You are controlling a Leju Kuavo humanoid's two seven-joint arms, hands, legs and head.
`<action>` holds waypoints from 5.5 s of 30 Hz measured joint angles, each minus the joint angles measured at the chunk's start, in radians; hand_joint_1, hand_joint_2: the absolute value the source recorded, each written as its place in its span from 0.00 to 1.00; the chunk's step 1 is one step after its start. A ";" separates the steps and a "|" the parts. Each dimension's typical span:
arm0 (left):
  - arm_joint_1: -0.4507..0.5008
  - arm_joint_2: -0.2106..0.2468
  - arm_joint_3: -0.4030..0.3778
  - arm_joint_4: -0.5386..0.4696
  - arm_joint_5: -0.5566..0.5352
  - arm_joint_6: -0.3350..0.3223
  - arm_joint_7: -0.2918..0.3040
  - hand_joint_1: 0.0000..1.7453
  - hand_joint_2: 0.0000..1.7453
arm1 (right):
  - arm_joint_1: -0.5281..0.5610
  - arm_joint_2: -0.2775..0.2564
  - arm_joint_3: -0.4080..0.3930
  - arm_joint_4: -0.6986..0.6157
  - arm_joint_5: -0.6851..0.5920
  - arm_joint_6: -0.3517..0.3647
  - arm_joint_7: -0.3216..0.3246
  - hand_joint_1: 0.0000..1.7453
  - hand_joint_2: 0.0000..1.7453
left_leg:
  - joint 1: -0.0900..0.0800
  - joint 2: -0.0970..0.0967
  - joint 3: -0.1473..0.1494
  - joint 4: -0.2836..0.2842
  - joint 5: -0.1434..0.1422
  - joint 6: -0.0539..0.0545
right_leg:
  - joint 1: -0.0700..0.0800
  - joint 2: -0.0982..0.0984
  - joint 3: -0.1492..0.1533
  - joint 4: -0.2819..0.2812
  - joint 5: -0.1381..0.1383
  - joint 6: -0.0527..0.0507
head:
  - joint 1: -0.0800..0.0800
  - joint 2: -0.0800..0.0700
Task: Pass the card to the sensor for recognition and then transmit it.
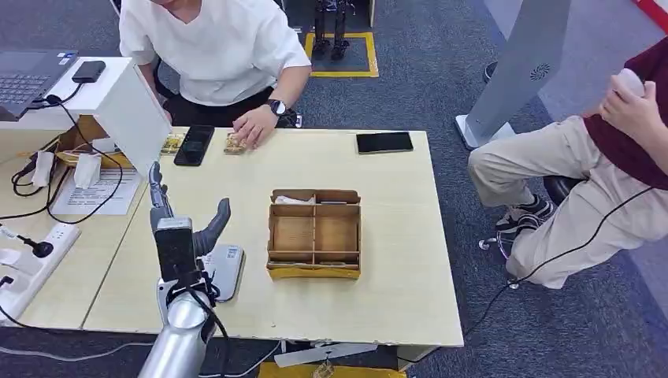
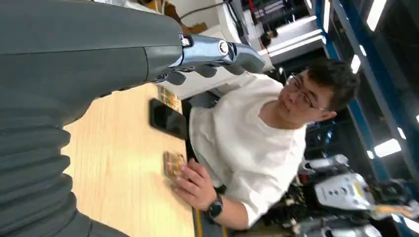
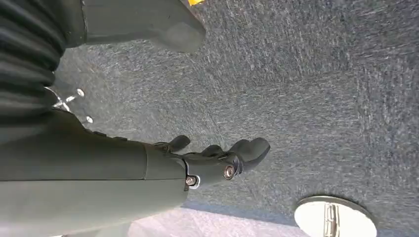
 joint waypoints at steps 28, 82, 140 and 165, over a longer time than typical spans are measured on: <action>0.278 0.123 -0.210 -0.363 -0.044 -0.118 -0.251 0.00 1.00 | 0.013 0.000 -0.060 -0.021 0.025 0.000 -0.029 0.00 1.00 | 0.000 0.000 0.000 0.000 0.000 0.000 | 0.000 0.000 0.000 0.000 0.000 0.000 | 0.000 0.000; 0.038 0.251 -0.523 0.024 -1.064 -0.045 0.393 0.00 1.00 | 0.007 -0.037 -0.056 0.035 0.006 0.000 -0.018 0.00 1.00 | 0.000 0.000 0.000 0.000 0.000 0.000 | 0.000 0.000 0.000 0.000 0.000 0.000 | 0.000 0.000; 0.037 0.179 -0.425 0.143 -1.233 -0.123 0.647 0.00 1.00 | 0.008 -0.037 -0.030 0.036 -0.035 0.002 0.003 0.00 1.00 | 0.000 0.000 0.000 0.000 0.000 0.000 | 0.000 0.000 0.000 0.000 0.000 0.000 | 0.000 0.000; 0.042 0.165 -0.405 0.179 -1.237 -0.166 0.646 0.00 1.00 | 0.008 -0.037 -0.007 0.036 -0.034 0.003 0.008 0.00 1.00 | 0.000 0.000 0.000 0.000 0.000 0.000 | 0.000 0.000 0.000 0.000 0.000 0.000 | 0.000 0.000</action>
